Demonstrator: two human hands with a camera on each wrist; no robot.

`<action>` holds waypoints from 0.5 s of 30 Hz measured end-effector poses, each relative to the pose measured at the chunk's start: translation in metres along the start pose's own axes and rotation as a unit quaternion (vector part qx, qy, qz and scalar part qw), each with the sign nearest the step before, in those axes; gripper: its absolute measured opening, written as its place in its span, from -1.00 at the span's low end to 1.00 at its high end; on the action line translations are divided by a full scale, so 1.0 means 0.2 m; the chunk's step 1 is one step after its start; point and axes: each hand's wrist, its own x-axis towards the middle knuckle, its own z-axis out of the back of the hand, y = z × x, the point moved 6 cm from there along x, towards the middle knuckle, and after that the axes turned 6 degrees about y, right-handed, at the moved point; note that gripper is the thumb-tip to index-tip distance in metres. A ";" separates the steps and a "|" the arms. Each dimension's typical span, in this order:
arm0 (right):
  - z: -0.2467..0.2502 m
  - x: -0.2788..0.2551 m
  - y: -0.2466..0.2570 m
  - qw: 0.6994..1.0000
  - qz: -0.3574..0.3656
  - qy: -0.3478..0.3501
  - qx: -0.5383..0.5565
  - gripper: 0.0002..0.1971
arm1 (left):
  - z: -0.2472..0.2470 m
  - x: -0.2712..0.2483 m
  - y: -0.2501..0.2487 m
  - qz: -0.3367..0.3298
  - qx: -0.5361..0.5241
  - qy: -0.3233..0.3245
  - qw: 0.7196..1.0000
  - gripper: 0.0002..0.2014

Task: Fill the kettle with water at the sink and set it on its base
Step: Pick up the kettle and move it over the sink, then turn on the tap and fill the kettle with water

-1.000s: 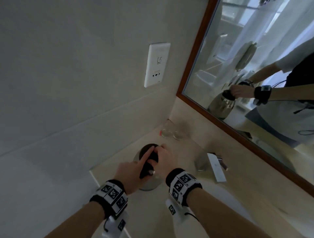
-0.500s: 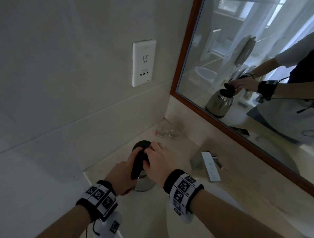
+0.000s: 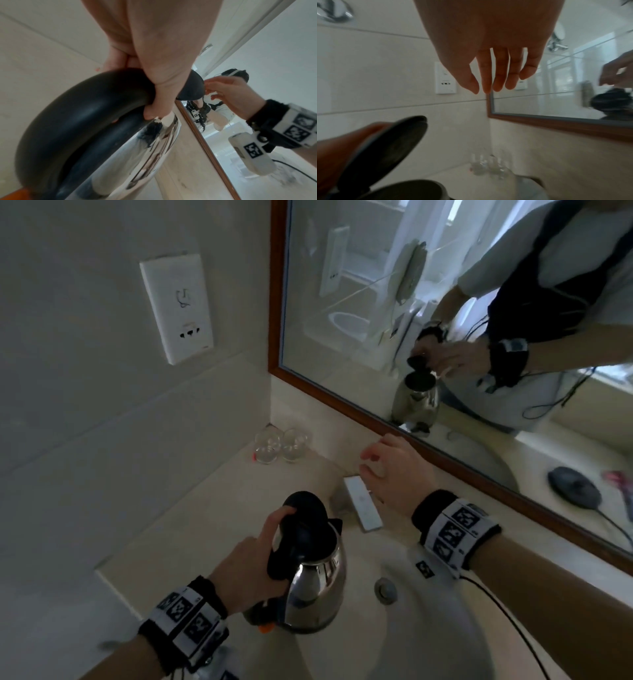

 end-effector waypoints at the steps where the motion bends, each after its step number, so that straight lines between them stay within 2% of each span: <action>1: 0.00 -0.03 -0.09 1.000 -0.025 0.011 -0.010 -0.77 | -0.03 0.03 -0.03 -0.011 -0.005 0.012 1.000 0.02; 7: -0.08 -0.18 -0.46 0.991 -0.108 0.065 -0.046 -0.76 | -0.21 0.16 -0.14 -0.052 0.019 0.065 0.996 0.03; 12: -0.19 -0.23 -0.58 0.982 -0.151 0.107 -0.027 -0.73 | -0.38 0.24 -0.13 -0.064 0.025 0.085 0.994 0.05; 15: -0.29 -0.23 -0.63 0.975 -0.167 0.140 -0.032 -0.70 | -0.46 0.27 -0.10 -0.049 0.010 0.089 0.995 0.05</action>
